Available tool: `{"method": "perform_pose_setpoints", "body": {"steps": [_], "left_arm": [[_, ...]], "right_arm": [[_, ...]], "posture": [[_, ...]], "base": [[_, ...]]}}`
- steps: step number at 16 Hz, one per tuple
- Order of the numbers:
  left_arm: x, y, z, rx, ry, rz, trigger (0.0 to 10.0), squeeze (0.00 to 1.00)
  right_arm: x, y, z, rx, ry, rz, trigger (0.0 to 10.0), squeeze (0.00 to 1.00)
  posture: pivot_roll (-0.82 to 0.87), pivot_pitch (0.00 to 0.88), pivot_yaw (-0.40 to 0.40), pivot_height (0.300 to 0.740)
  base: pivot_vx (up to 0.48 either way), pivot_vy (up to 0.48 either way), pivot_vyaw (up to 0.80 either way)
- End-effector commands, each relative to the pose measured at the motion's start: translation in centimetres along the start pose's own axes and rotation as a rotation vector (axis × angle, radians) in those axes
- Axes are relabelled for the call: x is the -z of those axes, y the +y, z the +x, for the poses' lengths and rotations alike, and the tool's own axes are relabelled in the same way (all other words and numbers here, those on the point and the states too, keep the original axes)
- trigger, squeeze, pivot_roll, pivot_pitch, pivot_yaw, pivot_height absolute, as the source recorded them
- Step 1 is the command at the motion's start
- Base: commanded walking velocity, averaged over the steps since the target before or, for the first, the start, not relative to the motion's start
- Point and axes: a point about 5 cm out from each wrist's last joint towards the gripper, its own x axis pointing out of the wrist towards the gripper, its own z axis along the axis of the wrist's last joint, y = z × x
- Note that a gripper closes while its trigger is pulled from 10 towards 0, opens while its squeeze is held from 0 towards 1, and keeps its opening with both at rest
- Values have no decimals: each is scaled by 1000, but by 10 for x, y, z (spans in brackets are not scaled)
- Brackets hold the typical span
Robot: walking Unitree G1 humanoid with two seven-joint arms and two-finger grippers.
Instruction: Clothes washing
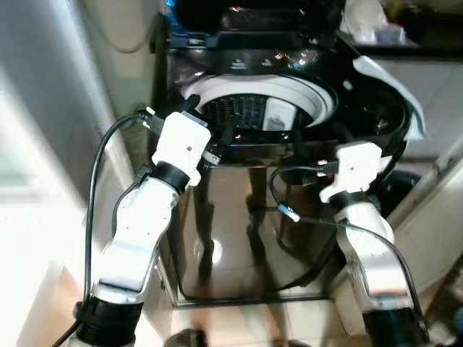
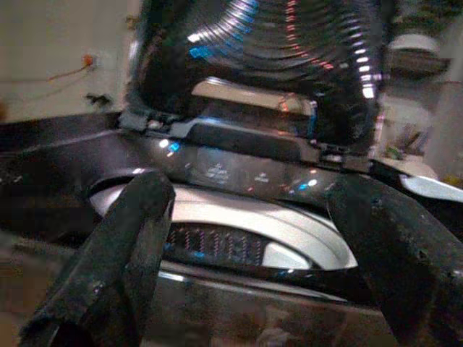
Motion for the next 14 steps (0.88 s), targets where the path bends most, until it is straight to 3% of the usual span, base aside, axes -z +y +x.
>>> {"method": "perform_pose_setpoints", "body": {"steps": [1,3,6,8,9,11,12,13,14], "left_arm": [[1,-1,2,2,22,2,10000,0],[4,-9,3,29,31,4,10000,0],[10,-14,0,53,55,-16,10000,0],[23,-12,-5,11,108,-26,10000,0],[25,-11,-6,2,116,-31,10000,0],[32,-12,-9,-11,142,-29,10000,0],[34,-13,-9,-12,146,-36,10000,0],[35,-15,-8,-4,146,-39,10000,0],[36,-15,-7,1,146,-38,10000,0]], "right_arm": [[6,-3,-1,11,23,5,10000,0],[14,-6,-1,17,66,-4,10000,0],[24,-9,-5,20,94,-32,10000,0],[23,-10,-4,16,73,-56,10000,0],[19,-10,-2,10,50,-72,10000,0],[-32,-10,22,5,-178,-165,10000,0],[-57,-27,33,95,-258,-170,10000,0],[-65,-61,37,246,-250,-171,10000,0],[-55,-75,31,302,-201,-184,10000,0]], "posture": [[-45,0,-15,723],[-52,0,-14,723],[-57,0,-9,723],[-56,0,-8,723],[-53,0,-9,723],[-52,0,-7,723],[-57,0,-4,723],[-63,0,-1,723],[-71,0,2,723]], "base": [[0,0,0],[0,0,0],[0,0,-692],[0,0,-678],[0,0,-675],[0,0,-666],[0,0,-644],[0,0,-644],[0,0,-644]]}}
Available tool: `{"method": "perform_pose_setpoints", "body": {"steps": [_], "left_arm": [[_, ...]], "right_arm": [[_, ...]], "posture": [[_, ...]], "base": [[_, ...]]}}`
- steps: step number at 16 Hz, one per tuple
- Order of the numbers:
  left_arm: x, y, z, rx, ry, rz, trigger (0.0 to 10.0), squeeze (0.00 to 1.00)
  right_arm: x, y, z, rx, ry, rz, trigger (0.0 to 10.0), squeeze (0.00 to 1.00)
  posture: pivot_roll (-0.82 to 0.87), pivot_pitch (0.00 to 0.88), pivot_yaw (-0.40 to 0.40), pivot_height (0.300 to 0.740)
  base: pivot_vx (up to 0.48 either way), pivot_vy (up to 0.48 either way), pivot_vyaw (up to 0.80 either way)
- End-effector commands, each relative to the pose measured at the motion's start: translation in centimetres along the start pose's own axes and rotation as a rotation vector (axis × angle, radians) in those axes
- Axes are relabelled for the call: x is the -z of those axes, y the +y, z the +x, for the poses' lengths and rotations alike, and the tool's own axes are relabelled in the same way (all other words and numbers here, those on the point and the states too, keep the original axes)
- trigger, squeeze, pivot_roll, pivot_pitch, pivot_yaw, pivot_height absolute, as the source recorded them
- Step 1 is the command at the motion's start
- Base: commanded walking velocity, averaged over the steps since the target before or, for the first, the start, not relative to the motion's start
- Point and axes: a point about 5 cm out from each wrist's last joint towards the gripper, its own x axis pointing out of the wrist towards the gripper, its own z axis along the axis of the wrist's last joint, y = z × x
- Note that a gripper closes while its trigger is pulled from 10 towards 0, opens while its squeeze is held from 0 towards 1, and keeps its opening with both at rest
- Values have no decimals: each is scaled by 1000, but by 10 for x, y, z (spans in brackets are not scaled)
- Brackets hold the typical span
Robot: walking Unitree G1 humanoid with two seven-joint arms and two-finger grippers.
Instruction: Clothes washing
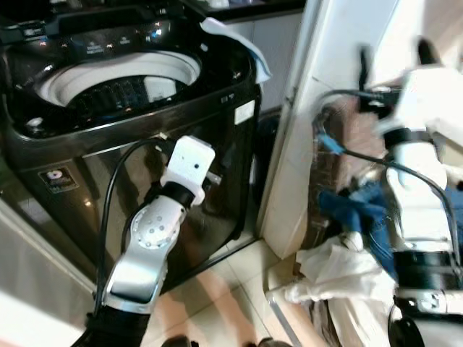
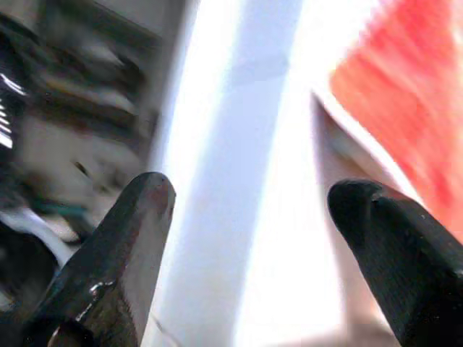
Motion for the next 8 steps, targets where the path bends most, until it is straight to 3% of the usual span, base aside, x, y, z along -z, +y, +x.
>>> {"method": "perform_pose_setpoints", "body": {"steps": [1,2,3,4,7,8], "left_arm": [[0,0,1,3,-3,9,10000,0],[3,0,1,18,7,13,10000,0],[7,0,2,35,18,14,10000,0],[9,2,3,40,25,17,10000,0],[9,5,5,53,27,25,10000,0],[8,6,6,58,24,29,10000,0]], "right_arm": [[11,-12,-8,55,62,-19,10000,0],[18,-23,-27,110,102,-81,10000,0],[28,-23,-57,109,176,-114,10000,0],[28,-23,-75,143,226,-102,10000,0],[45,-40,-92,336,416,-27,10000,0],[51,-49,-96,417,477,13,10000,0]], "posture": [[-84,0,11,723],[-106,0,21,723],[-123,0,32,723],[-144,0,40,723],[-155,0,52,723],[-161,0,60,723]], "base": [[0,0,-644],[0,0,-644],[0,0,-644],[0,0,-656],[0,0,-681],[0,0,0]]}}
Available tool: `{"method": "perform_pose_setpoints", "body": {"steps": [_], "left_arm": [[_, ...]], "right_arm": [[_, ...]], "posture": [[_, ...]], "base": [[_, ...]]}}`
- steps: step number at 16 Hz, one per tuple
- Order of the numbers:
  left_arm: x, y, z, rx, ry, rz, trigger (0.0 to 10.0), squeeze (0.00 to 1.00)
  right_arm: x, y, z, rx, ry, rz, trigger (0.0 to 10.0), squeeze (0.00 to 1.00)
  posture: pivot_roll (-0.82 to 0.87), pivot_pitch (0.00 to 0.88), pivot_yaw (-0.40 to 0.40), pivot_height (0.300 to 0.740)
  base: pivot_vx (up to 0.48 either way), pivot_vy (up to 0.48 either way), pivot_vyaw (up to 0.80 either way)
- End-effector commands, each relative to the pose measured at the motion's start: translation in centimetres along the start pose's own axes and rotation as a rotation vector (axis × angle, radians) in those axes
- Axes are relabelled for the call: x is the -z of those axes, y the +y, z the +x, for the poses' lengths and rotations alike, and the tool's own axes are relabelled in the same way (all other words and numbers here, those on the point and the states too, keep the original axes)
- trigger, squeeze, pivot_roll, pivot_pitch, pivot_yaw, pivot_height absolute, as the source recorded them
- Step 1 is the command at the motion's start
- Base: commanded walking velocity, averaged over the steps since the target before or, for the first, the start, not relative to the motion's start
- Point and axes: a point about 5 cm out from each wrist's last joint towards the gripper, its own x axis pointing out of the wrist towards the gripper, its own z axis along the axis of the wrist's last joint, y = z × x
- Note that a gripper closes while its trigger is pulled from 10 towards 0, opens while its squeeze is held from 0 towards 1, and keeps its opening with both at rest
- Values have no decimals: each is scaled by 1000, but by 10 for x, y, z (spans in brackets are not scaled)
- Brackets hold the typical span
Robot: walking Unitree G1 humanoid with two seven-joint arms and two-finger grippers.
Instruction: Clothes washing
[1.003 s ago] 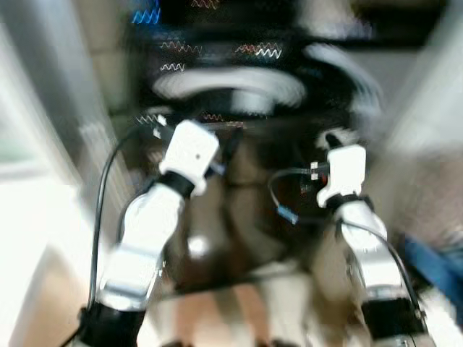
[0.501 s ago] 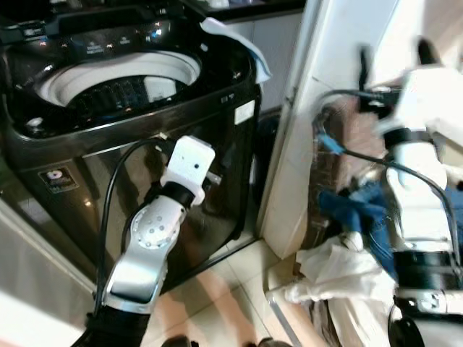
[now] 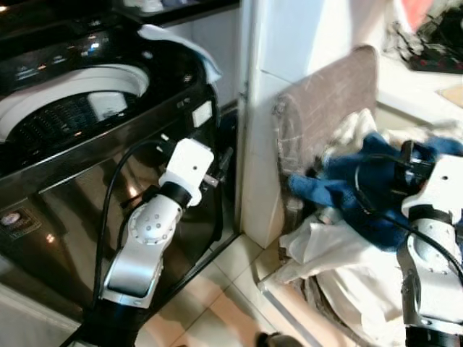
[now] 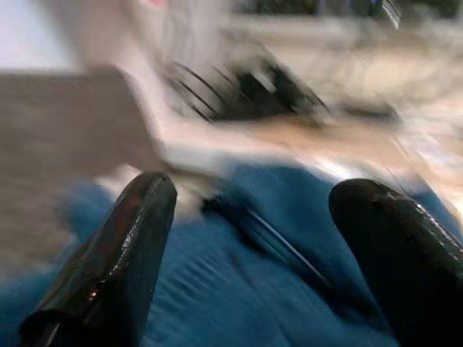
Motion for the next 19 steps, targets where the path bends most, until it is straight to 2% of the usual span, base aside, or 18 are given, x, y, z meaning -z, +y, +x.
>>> {"method": "perform_pose_setpoints", "body": {"steps": [1,2,3,4,5,6,8,9,11,13,14,15,17,19], "left_arm": [[-2,2,3,11,-10,7,10000,0],[-3,2,4,13,-13,7,10000,0],[-3,2,4,13,-14,7,10000,0],[-3,2,5,12,-13,5,10000,0],[-3,2,5,12,-13,5,10000,0],[-4,2,6,10,-15,5,10000,0],[-5,1,6,7,-21,10,10000,0],[-6,1,6,6,-23,13,10000,0],[-6,6,4,-11,-24,30,10000,0],[-6,6,2,-17,-21,35,10000,0],[-6,6,2,-16,-20,35,10000,0],[-7,6,1,-18,-22,38,10000,0],[-8,8,2,-22,-24,40,10000,0],[-9,8,2,-25,-27,45,10000,0]], "right_arm": [[1,-8,3,61,50,37,10000,0],[13,-8,6,63,171,124,10000,0],[18,-5,8,40,215,159,10000,0],[27,8,16,-64,316,208,10000,0],[27,8,16,-64,316,208,10000,0],[35,13,27,-120,380,186,10000,0],[46,13,35,-114,464,198,10000,0],[50,15,35,-110,498,234,10000,0],[58,27,34,-122,588,365,10000,0],[74,36,28,-141,727,413,10000,0],[80,37,25,-125,782,427,1882,0],[90,39,20,-111,846,423,0,0],[95,39,20,-98,865,412,0,0],[94,41,21,-128,837,368,0,0]], "posture": [[-161,0,60,723],[-162,0,60,723],[-161,0,60,723],[-159,0,62,723],[-159,0,62,723],[-147,0,55,723],[-130,0,43,723],[-130,0,43,723],[-104,0,28,723],[-92,0,19,723],[-92,0,19,723],[-83,0,13,723],[-83,0,13,723],[-75,0,10,723]], "base": [[0,0,0],[0,0,0],[0,0,0],[0,0,0],[0,0,0],[0,0,0],[0,0,0],[0,0,0],[0,0,0],[0,0,0],[0,0,0],[0,0,0],[0,0,0],[0,0,0]]}}
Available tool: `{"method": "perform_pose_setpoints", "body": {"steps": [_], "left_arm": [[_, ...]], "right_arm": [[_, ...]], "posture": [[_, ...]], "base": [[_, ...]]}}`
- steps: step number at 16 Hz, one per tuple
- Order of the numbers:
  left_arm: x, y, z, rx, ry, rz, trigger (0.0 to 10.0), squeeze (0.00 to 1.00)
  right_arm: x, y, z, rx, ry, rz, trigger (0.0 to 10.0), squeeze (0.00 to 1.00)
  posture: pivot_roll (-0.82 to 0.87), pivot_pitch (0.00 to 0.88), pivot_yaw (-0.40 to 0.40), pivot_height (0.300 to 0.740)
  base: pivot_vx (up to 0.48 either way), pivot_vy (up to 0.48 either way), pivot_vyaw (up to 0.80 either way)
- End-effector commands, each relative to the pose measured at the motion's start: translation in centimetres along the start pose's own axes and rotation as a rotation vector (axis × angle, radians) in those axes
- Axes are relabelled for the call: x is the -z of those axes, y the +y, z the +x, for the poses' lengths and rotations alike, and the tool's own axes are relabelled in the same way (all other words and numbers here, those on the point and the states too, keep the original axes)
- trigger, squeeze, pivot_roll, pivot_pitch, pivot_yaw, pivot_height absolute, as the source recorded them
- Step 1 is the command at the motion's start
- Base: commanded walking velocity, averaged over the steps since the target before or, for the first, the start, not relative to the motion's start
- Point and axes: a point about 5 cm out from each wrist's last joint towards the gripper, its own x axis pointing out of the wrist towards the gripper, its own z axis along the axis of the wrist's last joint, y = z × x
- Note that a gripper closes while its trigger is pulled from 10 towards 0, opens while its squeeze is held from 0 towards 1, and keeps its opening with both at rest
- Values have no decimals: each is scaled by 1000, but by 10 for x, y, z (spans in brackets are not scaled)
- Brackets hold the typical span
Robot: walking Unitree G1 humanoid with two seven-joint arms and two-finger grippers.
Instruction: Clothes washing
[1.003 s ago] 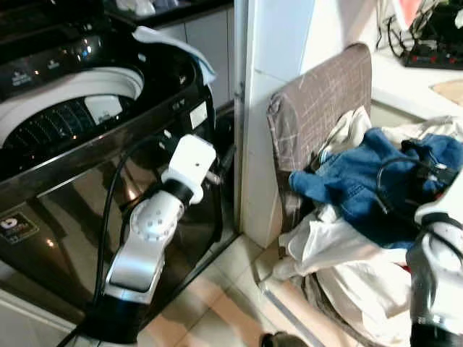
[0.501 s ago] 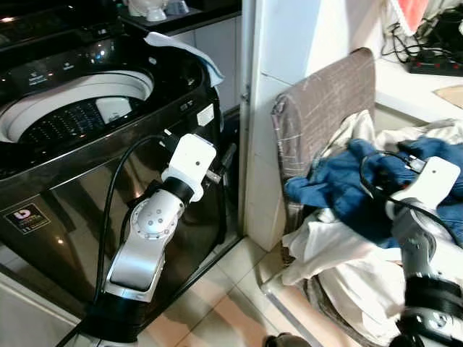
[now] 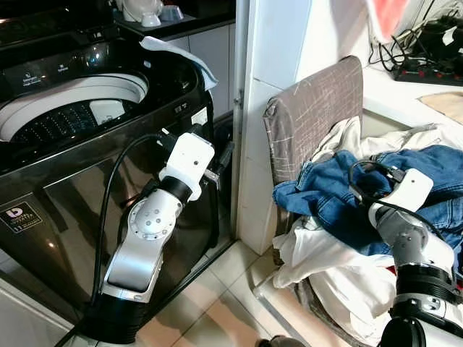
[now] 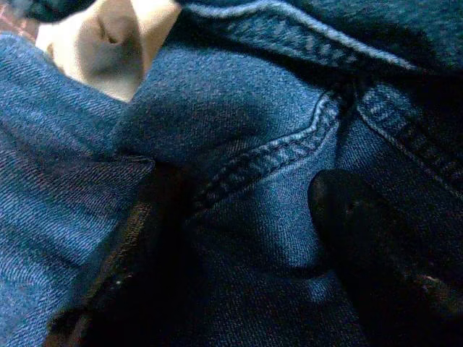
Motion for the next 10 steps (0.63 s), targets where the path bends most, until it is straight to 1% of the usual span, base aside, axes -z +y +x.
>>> {"method": "perform_pose_setpoints", "body": {"steps": [1,2,3,5,6,8,9,10], "left_arm": [[-3,4,-1,-18,-3,19,10000,0],[-3,4,-1,-19,-2,20,10000,0],[-3,4,-1,-21,-1,21,10000,0],[-3,3,-1,-19,0,22,10000,0],[-2,2,-2,-16,0,23,10000,0],[-2,1,-1,-16,0,23,10000,0],[-2,2,-1,-18,-1,23,10000,0],[-2,2,-1,-21,-1,23,10000,0]], "right_arm": [[21,2,2,-5,71,-64,0,0],[15,8,2,-34,18,-122,0,0],[10,13,1,-64,-26,-136,0,0],[3,18,-2,-82,-90,-178,0,0],[-4,20,-6,-82,-154,-243,0,0],[-19,27,-14,-80,-305,-409,0,0],[-32,34,-20,-82,-413,-488,0,0],[-43,43,-26,-89,-497,-538,0,0]], "posture": [[-75,0,10,723],[-75,0,10,723],[-75,0,10,723],[-75,0,10,723],[-71,0,2,723],[-72,0,0,723],[-73,0,-2,723],[-75,0,-3,723]], "base": [[0,0,0],[0,0,0],[0,0,0],[0,0,0],[0,0,0],[0,0,0],[0,0,0],[0,0,0]]}}
